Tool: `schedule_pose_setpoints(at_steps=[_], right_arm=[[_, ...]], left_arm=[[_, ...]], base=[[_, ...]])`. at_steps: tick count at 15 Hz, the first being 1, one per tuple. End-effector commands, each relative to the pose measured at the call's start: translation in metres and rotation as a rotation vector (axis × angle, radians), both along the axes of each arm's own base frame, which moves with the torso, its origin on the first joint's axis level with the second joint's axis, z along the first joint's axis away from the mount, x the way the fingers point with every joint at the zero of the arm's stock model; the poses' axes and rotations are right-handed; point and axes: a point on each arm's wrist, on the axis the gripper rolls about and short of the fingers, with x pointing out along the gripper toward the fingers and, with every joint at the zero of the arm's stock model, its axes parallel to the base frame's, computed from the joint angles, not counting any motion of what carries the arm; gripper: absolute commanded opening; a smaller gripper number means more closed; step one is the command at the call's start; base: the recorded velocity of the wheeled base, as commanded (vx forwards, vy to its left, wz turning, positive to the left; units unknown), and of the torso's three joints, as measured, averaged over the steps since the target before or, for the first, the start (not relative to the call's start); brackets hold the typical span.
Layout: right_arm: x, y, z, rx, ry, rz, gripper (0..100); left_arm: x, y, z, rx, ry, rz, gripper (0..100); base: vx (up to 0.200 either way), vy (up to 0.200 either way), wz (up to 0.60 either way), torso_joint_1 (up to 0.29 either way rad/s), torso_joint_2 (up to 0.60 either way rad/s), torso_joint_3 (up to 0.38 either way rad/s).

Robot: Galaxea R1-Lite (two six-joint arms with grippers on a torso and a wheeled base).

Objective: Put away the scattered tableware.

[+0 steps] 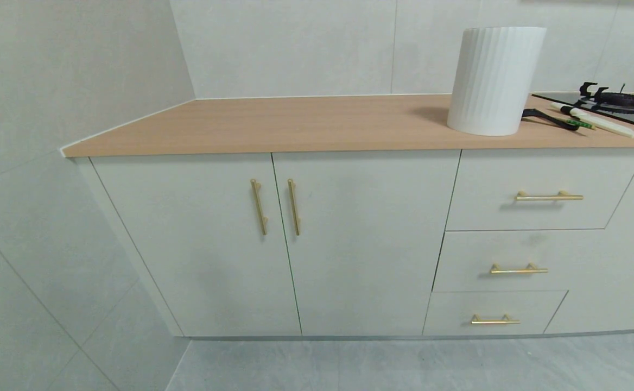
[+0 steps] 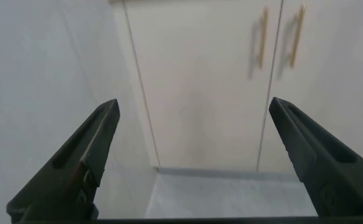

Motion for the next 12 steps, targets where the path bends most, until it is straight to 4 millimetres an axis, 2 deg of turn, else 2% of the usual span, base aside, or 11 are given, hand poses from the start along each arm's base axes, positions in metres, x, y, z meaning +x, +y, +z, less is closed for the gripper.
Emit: schedule_pose_setpoints(at_steps=[1,4,12], right_arm=[[0.012,0.002,-0.026,-0.011,0.03,0.084,100],[0.013,0.003,-0.039,-0.016,0.154,0.11,100],[0.013,0.003,-0.038,-0.014,0.139,0.118,100]], left_arm=[[0.011,-0.001,-0.026,0.002,0.045,-0.03,100],[0.011,-0.002,-0.029,-0.009,0.071,-0.094,100],[0.011,-0.003,-0.033,-0.035,0.109,-0.143,100]], base=[[0.0,0.0,0.0,0.0,0.0,0.0],[0.0,0.0,0.0,0.0,0.0,0.0],[0.0,0.0,0.0,0.0,0.0,0.0]])
